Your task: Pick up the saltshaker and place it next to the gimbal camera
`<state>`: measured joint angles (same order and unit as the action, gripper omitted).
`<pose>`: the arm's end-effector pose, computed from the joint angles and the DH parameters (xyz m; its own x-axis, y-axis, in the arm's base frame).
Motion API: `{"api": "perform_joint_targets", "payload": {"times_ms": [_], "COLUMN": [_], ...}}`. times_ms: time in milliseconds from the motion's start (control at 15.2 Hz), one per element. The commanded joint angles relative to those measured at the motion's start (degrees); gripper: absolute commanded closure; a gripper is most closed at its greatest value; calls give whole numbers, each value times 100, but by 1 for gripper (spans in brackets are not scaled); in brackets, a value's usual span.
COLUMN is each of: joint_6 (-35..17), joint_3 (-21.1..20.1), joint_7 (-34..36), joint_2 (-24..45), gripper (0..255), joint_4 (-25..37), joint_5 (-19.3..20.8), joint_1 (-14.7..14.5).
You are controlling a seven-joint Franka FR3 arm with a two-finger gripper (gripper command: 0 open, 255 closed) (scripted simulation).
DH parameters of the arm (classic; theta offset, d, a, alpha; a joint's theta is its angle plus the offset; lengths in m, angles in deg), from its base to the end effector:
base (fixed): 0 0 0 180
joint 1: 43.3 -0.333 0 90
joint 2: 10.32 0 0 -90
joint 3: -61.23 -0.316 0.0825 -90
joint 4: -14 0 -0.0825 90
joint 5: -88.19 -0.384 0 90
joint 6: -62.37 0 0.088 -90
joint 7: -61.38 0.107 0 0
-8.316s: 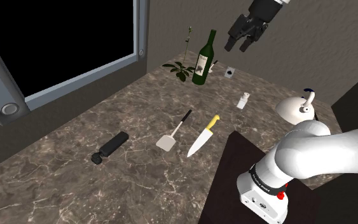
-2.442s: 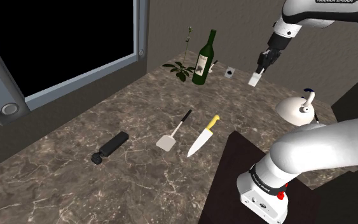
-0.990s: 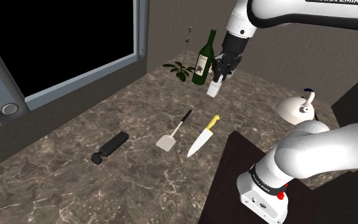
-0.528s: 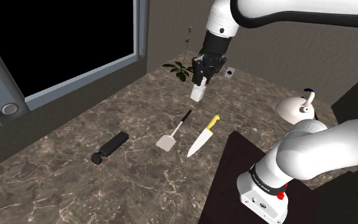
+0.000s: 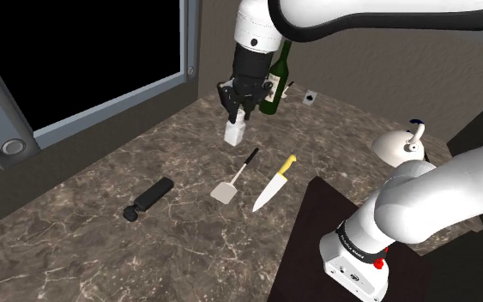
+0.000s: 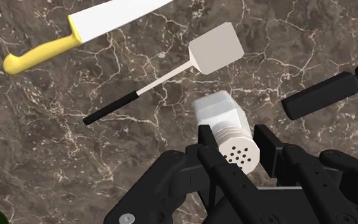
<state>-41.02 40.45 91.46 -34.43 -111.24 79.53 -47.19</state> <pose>0.3849 0.2109 0.5447 0.9877 -0.1558 0.0139 -0.1557 -0.9878 -0.0105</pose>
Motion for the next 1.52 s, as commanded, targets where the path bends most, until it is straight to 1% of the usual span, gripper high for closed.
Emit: {"api": "perform_joint_targets", "payload": {"times_ms": [0, 264, 462, 660, 858, 1122, 1320, 1452], "joint_6": [-8, -44, -35, 23, 152, 468, 832, 1150], "joint_3": [-235, -691, -1024, -1326, -1571, -1740, -1734, -1672], "joint_7": [313, 933, 1433, 1963, 2506, 3179, 3576, 3766], "joint_2": [267, 912, 1469, 2099, 2803, 3832, 4655, 5242], "gripper": [255, 255, 255, 255, 255, 255, 255, 255], "joint_4": [278, 899, 1437, 2049, 2749, 3864, 4896, 5734], "joint_5": [8, 156, 378, 704, 1130, 1785, 2276, 2591], "joint_1": [-49, -120, -190, -314, -531, -1038, -1593, -2047]}}
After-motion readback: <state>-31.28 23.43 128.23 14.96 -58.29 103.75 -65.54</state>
